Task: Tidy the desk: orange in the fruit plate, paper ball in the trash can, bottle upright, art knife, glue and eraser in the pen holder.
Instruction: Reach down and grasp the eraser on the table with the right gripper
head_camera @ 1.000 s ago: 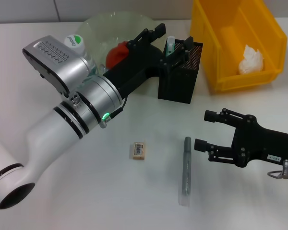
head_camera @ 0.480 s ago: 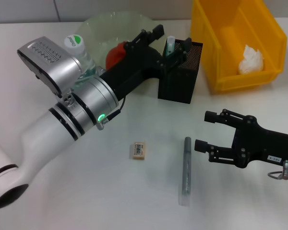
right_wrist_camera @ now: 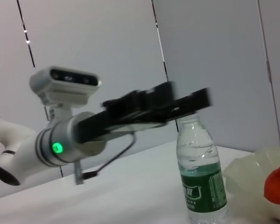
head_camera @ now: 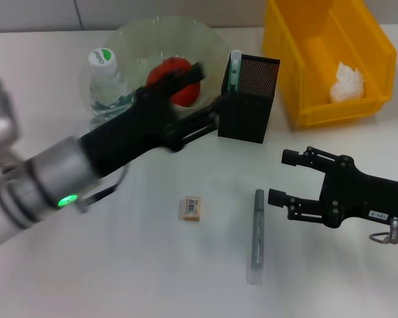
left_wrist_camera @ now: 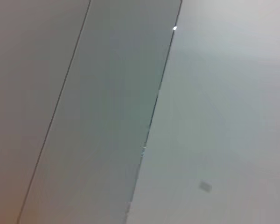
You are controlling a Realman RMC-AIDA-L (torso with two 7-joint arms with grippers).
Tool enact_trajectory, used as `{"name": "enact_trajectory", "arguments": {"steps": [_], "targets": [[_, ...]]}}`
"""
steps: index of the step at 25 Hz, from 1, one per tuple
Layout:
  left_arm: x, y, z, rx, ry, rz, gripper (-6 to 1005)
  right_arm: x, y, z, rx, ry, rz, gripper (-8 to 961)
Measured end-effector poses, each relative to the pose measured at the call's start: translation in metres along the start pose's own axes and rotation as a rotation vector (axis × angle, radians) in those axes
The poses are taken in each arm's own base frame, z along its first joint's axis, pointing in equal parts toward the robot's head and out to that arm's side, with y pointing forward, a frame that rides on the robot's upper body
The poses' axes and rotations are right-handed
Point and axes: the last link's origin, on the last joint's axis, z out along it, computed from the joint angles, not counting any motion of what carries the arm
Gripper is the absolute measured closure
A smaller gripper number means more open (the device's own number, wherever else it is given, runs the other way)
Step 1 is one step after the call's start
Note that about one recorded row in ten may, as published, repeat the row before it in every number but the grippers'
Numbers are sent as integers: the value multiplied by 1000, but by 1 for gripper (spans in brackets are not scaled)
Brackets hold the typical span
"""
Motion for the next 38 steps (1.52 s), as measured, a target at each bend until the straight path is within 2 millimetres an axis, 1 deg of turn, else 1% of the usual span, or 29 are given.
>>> {"name": "enact_trajectory", "arguments": {"steps": [1, 2, 3, 6, 7, 11, 14, 15, 17, 20, 22, 25, 34, 38], "targets": [[4, 0, -27, -28, -4, -22, 198, 0, 0, 0, 0, 0, -1, 169], [4, 0, -27, -28, -4, -22, 198, -1, -1, 1, 0, -1, -3, 169], [6, 1, -54, -41, -24, -20, 198, -1, -1, 1, -2, -1, -5, 169], [8, 1, -77, -41, -52, -9, 198, -4, -3, 3, -5, -3, -12, 169], [9, 1, -91, -45, -79, 5, 198, -5, -3, 4, -7, -3, -14, 169], [12, 6, -122, -99, -178, 40, 198, -8, -6, 5, -9, -3, -24, 169], [13, 6, -136, -110, -232, 53, 198, -11, -8, 7, -10, -8, -28, 170], [13, 6, -136, -110, -232, 53, 198, -12, -9, 7, -11, -9, -29, 170], [14, 4, -151, -104, -295, 74, 198, -14, -11, 8, -10, -5, -29, 170], [14, 3, -155, -100, -306, 87, 198, -16, -14, 7, -4, 7, -29, 170], [12, 5, -162, -95, -317, 138, 198, -16, -15, 7, -2, 10, -29, 170], [10, 6, -164, -95, -321, 155, 198, -16, -17, 9, 5, 16, -30, 171], [9, 6, -163, -106, -338, 157, 198, -16, -19, 15, 7, 24, -26, 171], [8, 6, -163, -112, -348, 158, 198, -19, -20, 18, 2, 22, -10, 172]]}}
